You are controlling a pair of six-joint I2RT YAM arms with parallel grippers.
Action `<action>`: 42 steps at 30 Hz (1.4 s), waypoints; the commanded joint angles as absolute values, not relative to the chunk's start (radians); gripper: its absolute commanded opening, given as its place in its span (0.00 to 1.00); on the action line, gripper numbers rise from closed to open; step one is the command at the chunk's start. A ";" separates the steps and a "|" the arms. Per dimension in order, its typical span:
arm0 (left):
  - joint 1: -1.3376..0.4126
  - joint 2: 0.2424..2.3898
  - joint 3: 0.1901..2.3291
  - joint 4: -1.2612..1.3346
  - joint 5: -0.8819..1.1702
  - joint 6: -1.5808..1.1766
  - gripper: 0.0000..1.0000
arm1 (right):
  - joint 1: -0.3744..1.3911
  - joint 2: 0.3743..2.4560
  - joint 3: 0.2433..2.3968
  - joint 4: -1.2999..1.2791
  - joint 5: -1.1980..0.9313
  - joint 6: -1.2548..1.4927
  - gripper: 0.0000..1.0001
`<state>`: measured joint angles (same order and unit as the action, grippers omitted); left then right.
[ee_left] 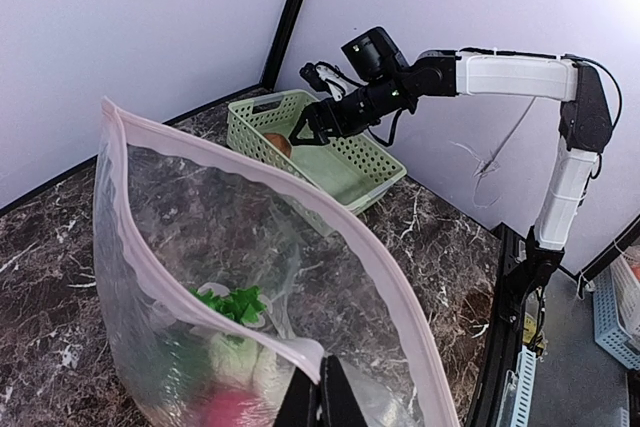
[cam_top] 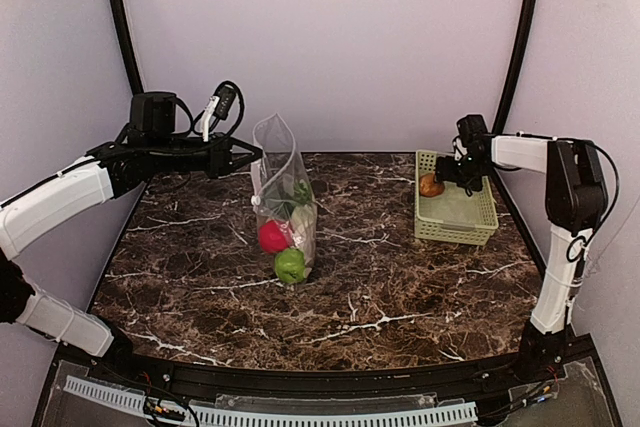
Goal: Place the food in the zip-top bag and seal the zipper
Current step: Pick up the fake vegetable from the bin.
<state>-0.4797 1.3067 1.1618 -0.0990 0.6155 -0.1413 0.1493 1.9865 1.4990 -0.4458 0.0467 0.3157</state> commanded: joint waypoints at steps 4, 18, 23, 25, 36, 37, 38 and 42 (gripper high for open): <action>-0.476 1.319 1.149 -0.096 0.626 -0.139 0.01 | 0.146 2.055 1.592 -0.397 -0.037 0.397 0.90; -0.476 1.313 1.148 -0.092 0.627 -0.142 0.01 | 0.165 2.140 1.634 -0.424 -0.056 0.420 0.93; -0.476 1.310 1.147 -0.093 0.628 -0.141 0.01 | 0.164 2.139 1.627 -0.438 -0.015 0.414 0.91; -0.476 1.309 1.147 -0.092 0.627 -0.142 0.01 | 0.164 2.133 1.616 -0.436 -0.008 0.407 0.89; -0.476 1.303 1.148 -0.092 0.627 -0.141 0.01 | 0.161 2.199 1.677 -0.457 -0.014 0.410 0.84; -0.475 1.303 1.149 -0.093 0.627 -0.141 0.01 | 0.161 2.208 1.685 -0.463 -0.007 0.412 0.83; -0.475 1.302 1.149 -0.093 0.627 -0.140 0.01 | 0.162 2.215 1.689 -0.465 -0.004 0.413 0.82; -0.476 1.299 1.149 -0.094 0.626 -0.138 0.01 | 0.161 2.226 1.698 -0.465 0.021 0.411 0.72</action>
<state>-0.4797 1.3201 1.1618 -0.0986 0.6159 -0.1417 0.1600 2.2051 1.6703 -0.4492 -0.0200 0.4072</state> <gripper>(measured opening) 0.008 0.753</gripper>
